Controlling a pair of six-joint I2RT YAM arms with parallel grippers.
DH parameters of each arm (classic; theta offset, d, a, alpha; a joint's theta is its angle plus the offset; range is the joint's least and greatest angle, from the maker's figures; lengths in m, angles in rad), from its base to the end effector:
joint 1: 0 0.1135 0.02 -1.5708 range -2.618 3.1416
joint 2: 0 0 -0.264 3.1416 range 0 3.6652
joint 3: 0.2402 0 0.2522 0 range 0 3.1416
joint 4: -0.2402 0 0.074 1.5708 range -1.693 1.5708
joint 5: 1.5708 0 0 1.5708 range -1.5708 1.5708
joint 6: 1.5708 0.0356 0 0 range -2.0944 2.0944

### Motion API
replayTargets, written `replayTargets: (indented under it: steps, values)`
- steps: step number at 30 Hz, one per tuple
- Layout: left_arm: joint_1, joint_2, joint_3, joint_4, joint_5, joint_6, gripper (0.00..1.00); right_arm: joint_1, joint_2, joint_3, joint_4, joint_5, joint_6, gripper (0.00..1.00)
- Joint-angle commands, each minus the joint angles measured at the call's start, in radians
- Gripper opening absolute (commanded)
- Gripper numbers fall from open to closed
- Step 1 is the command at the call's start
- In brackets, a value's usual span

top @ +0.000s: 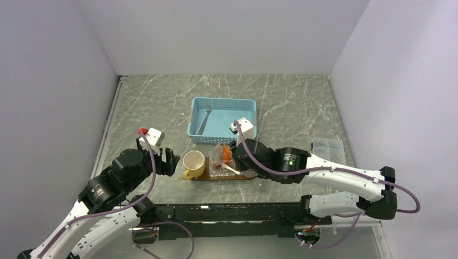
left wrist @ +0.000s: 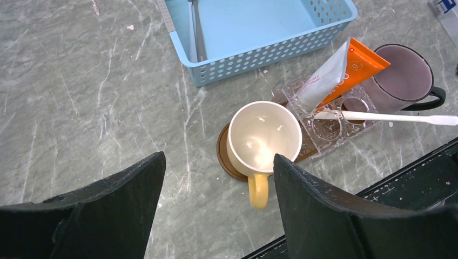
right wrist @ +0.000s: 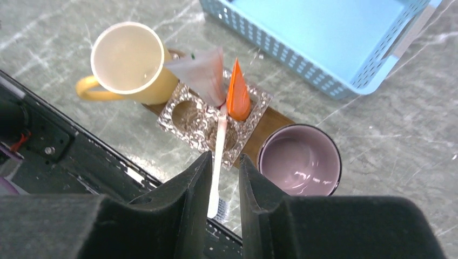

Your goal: Prepare toiletry sets of a toothbrush and toothpaste on the tray

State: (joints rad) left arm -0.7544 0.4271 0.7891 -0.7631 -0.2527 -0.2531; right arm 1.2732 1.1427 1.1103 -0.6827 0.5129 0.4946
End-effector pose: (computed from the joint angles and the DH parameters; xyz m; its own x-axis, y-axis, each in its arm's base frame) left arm 0.0698 -0.0534 0.3234 -0.3995 0.0427 -0.9157 0.4084 0.9026 -0.1360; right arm 0.0860 0.2210 0.3368 -0.5131 -0.2623 -0.8173 -0.5463 0.8342 0.0752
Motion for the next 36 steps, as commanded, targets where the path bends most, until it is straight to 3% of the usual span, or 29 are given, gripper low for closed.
replayTargets:
  steps: [1,7,18,28,31,36]
  values:
    - [-0.001,0.0,-0.002,0.034,-0.014,-0.014,0.79,0.004,0.006,0.116,-0.045,0.082,-0.029,0.28]
    - [-0.002,0.044,0.007,0.027,-0.03,-0.023,0.81,-0.045,0.047,0.184,-0.04,0.075,-0.094,0.32]
    - [-0.001,0.14,0.091,0.015,-0.028,-0.032,0.87,-0.287,0.129,0.266,0.011,-0.144,-0.175,0.36]
    - [0.025,0.461,0.333,0.029,-0.001,0.025,0.91,-0.419,0.096,0.22,0.034,-0.261,-0.204,0.37]
    - [0.065,0.56,0.393,0.054,0.041,0.046,0.99,-0.436,0.079,0.195,0.032,-0.277,-0.21,0.37]
    - [0.18,0.754,0.492,0.108,0.167,0.076,0.96,-0.478,0.039,0.143,0.023,-0.332,-0.217,0.37]
